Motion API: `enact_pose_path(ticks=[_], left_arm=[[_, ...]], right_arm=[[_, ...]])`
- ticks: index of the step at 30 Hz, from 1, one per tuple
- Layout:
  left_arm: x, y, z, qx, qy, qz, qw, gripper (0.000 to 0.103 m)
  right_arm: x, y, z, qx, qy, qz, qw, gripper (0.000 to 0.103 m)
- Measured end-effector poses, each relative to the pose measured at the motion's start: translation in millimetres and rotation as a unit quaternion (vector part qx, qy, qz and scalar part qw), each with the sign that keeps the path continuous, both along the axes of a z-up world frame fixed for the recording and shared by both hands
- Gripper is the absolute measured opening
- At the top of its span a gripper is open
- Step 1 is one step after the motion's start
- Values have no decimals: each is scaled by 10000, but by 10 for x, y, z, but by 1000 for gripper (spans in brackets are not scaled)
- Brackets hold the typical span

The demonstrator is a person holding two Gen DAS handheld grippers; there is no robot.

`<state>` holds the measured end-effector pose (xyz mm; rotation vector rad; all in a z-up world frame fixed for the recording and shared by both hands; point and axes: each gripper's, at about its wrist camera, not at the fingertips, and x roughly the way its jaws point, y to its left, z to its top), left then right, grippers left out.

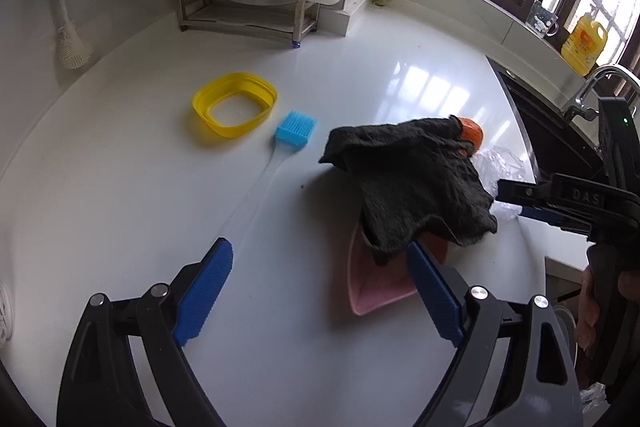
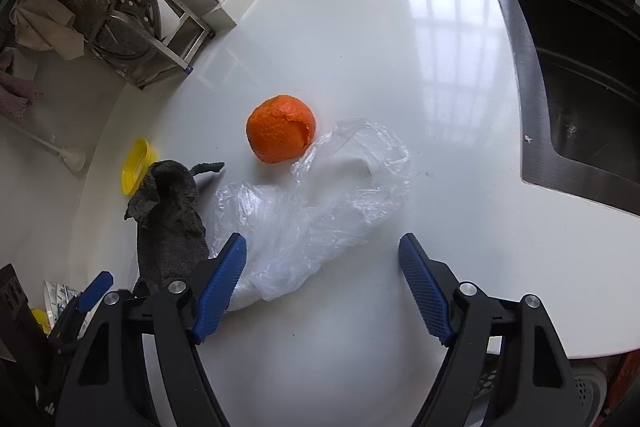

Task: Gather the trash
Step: 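Grasp the clear plastic bag with the right tool while the left tool approaches the pink dish, then grasp the pink leaf-shaped dish with the left tool while the right tool lifts the bag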

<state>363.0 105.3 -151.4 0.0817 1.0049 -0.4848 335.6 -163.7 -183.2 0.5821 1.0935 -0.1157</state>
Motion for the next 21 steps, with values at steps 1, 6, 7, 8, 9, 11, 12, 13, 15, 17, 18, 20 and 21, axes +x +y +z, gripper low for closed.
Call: enact_pose_path(ticks=[1,6,7,8,9,11,12,13,15,17,18,20,21], left_arm=[[-47,-17,-14,-10,30,-37,10000,87],[-192,-95,-85,-52,139,-207,9997,87],[-203,-115,-97,-35,125,-242,9996,87],[-207,-138,-110,-17,107,-270,9996,87],[-195,-162,-126,-15,94,-304,9995,87],[-168,-207,-161,21,81,-357,9993,87],[-153,-238,-178,46,69,-382,9992,87],[-142,-269,-190,56,56,-412,9991,87],[-119,-337,-205,39,37,-479,9988,87],[-94,-405,-223,55,14,-543,9985,87],[-82,-442,-240,80,5,-577,9983,87],[-62,-513,-279,149,13,-654,9977,87],[-55,-539,-295,175,13,-685,9975,87]], right_arm=[[22,14,-5,-15,0,40,10000,57],[85,57,-26,87,-9,181,9998,21],[78,66,-5,57,-44,197,9998,20],[74,71,10,32,-68,214,9997,18],[64,67,24,25,-82,231,9997,17],[55,52,49,5,-103,228,9997,16],[51,39,63,2,-115,218,9997,16],[29,18,80,4,-135,199,9997,15],[9,-20,107,19,-172,165,9997,14],[11,-38,117,15,-182,151,9997,14],[8,-46,119,16,-183,146,9997,14],[-6,-56,121,25,-192,130,9997,14],[-18,-57,122,26,-190,135,9997,14]])
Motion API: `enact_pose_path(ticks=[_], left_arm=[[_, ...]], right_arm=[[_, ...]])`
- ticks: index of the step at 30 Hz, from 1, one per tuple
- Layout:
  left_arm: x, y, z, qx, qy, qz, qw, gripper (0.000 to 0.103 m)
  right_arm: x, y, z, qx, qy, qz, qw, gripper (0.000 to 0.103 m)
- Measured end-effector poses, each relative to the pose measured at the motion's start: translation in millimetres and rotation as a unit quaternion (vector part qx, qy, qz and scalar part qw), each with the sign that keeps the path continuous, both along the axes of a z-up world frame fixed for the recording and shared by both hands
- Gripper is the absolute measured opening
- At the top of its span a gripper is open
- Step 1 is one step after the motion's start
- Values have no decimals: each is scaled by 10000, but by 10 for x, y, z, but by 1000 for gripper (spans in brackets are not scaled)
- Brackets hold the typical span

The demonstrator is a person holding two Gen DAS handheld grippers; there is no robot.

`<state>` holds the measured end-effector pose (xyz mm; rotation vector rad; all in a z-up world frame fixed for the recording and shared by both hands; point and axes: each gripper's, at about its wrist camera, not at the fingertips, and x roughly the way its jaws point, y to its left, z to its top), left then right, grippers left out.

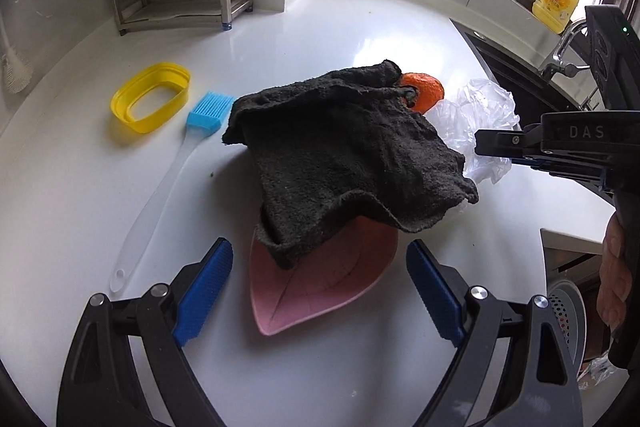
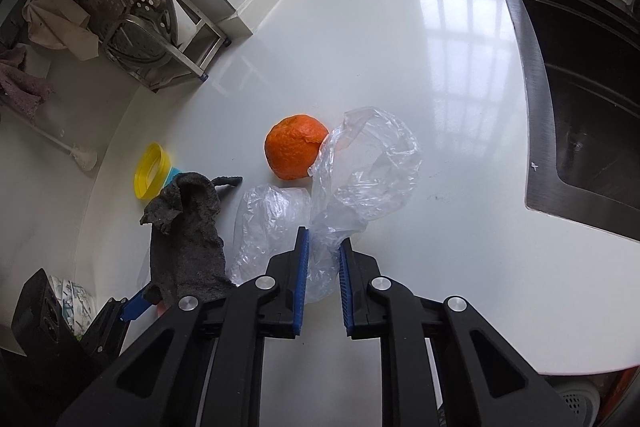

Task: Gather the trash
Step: 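Grasp the pink leaf-shaped dish with the left tool while the right tool lifts the bag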

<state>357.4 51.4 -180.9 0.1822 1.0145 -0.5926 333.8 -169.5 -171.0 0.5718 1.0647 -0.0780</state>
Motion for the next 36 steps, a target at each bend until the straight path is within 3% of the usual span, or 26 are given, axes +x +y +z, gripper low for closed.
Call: enact_pose_path(ticks=[5,7,17,21,36], left_arm=[[23,-68,-21,-47,-66,-121,9999,85],[31,-67,-18,-70,-93,-128,9999,68],[-80,68,105,-80,-2,-63,9999,68],[-64,185,213,-306,333,44,9990,68],[-185,371,873,-361,-225,159,9990,67]], right_arm=[[-26,-13,-1,4,-16,-52,10000,14],[-34,-26,9,20,-27,-75,10000,14],[-96,-31,161,55,-175,-27,9998,14],[-123,-19,246,62,-223,17,9997,14],[-352,62,633,92,-558,143,9983,13]])
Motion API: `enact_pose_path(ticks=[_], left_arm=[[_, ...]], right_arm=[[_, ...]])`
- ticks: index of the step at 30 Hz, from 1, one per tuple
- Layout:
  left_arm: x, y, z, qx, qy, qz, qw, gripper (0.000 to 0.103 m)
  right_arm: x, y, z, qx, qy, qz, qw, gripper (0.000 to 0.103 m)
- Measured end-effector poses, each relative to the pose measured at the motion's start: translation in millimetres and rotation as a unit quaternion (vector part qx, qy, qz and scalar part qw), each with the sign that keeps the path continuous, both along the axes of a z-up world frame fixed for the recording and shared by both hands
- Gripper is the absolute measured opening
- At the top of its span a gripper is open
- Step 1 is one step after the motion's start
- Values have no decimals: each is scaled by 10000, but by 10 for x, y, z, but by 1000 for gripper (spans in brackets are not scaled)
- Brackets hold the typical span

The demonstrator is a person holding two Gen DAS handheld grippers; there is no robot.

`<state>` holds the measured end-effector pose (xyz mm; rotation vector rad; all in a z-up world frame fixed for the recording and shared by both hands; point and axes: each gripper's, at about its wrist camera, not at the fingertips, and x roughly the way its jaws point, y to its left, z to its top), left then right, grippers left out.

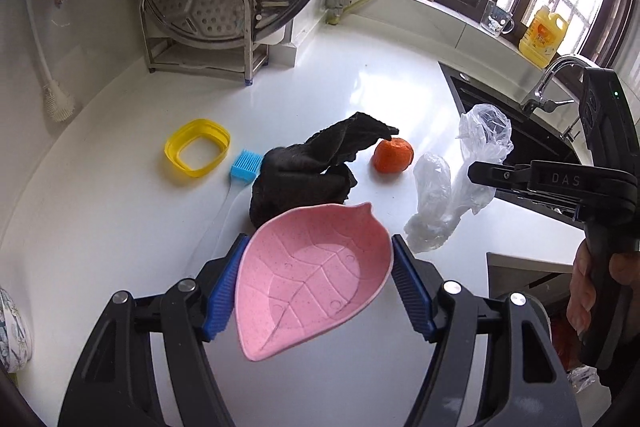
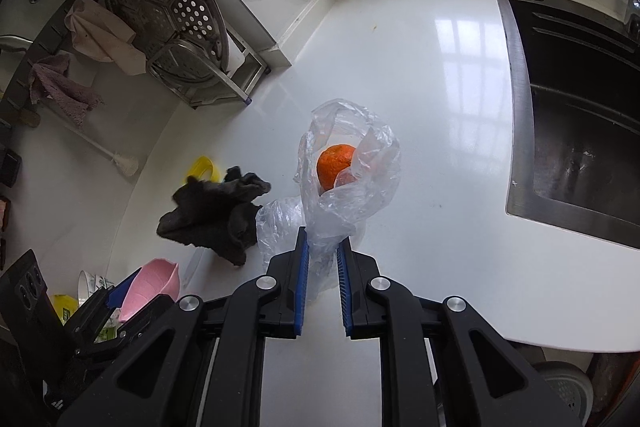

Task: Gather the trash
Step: 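Grasp the pink leaf-shaped dish with the left tool while the right tool lifts the bag, then carry the pink dish and plastic bag in both tools over the bin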

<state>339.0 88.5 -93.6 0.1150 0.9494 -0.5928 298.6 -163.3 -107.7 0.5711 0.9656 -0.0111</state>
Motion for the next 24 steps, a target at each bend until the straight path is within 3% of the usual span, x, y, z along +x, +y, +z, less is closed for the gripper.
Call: enact_pose_path(ticks=[11,24], left_arm=[[-543,29,195,-20,-119,158,9998,67],[-1605,-444,311,-164,-84,-88,9998,67]], right_arm=[[-588,-92,266,56,-229,116,9997,13],[-1993,-581,195,74,-117,-42,9999,13]])
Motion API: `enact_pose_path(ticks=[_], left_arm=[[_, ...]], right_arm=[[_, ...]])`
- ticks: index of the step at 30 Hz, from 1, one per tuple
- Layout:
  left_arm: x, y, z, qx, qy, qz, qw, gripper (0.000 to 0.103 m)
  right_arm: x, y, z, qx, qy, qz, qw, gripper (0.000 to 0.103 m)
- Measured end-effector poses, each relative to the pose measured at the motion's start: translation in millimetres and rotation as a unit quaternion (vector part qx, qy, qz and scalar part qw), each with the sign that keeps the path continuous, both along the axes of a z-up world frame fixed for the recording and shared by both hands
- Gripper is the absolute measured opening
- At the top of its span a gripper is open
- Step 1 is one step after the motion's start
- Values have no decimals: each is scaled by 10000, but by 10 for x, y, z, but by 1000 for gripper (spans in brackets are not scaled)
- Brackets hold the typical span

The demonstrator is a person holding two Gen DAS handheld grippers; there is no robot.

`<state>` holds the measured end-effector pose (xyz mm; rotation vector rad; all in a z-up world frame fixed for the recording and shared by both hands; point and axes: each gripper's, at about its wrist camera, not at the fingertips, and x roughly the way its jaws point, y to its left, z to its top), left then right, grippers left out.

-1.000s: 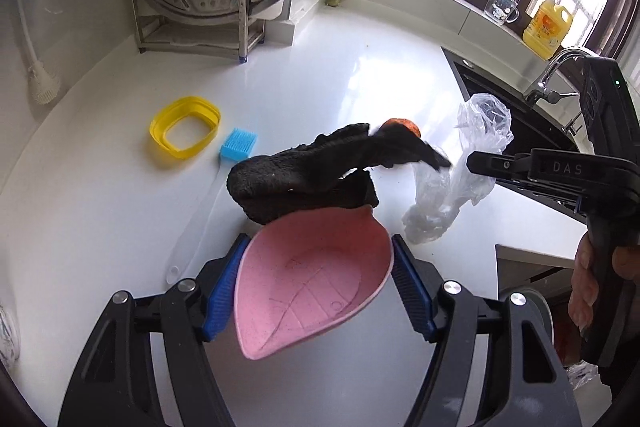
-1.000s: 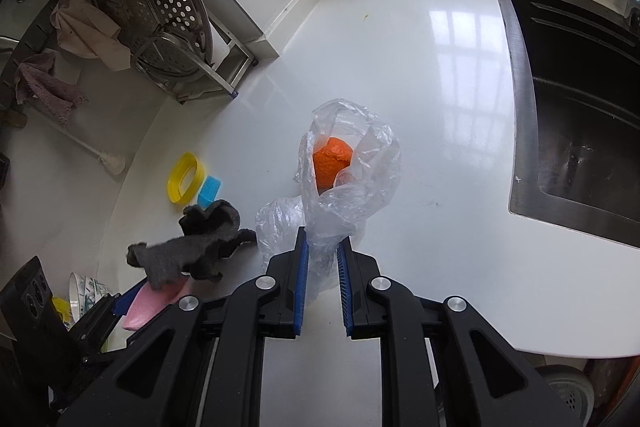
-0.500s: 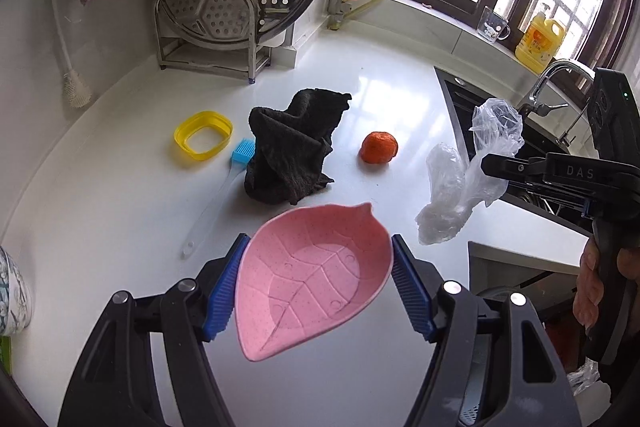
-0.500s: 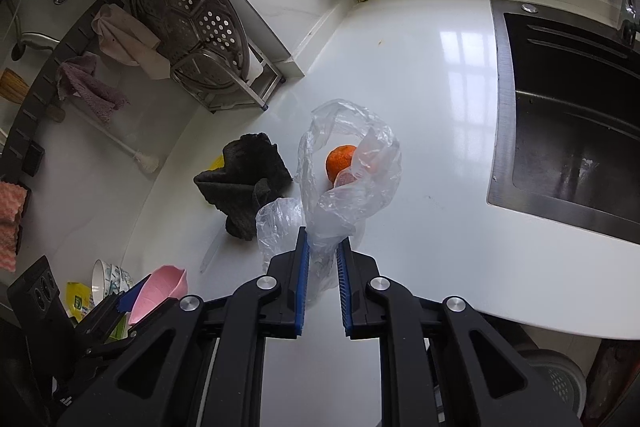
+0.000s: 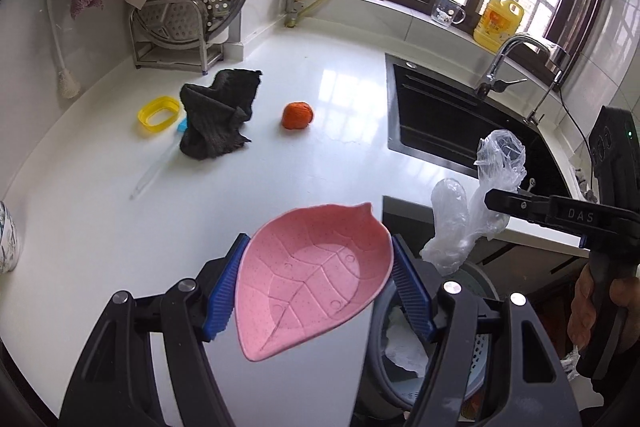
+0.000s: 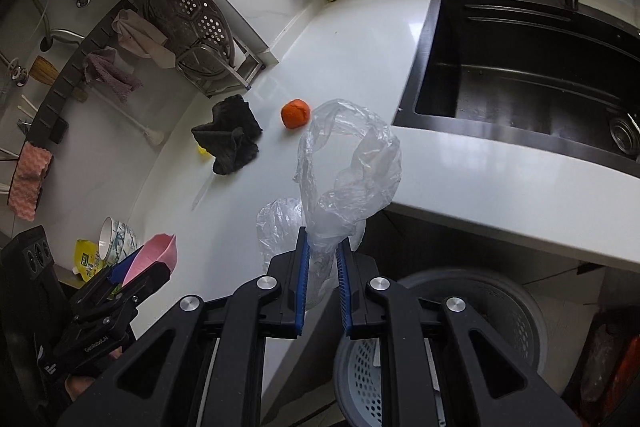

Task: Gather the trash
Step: 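Carry the pink dish and plastic bag in both tools over the bin, then open both tools to drop the dish and bag into the bin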

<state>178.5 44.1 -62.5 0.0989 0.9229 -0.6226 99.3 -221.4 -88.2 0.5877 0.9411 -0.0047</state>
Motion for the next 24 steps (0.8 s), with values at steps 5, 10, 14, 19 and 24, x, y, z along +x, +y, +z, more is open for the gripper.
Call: enact_pose_path(ticks=[5,10,14,19,24], left_arm=[[-417,-317,-70,-34,68,-214,9997,67],[-772,-639,-252,13,205,-371,9991,67],[-1016,-872,-482,141,342,-440,9983,67],[-1187,-1065,-816,416,521,-475,9966,67],[-1256,-1158,-1051,540,636,-430,9956,67]], right_arm=[[-517,-305,-192,-11,290,-203,9994,13],[-859,-470,-413,-199,564,-217,9980,13],[-1029,-545,-685,-179,828,-148,9963,13],[-1073,-541,-1005,-128,1116,-1,9937,13],[-1067,-462,-1186,-123,1254,222,9918,13]])
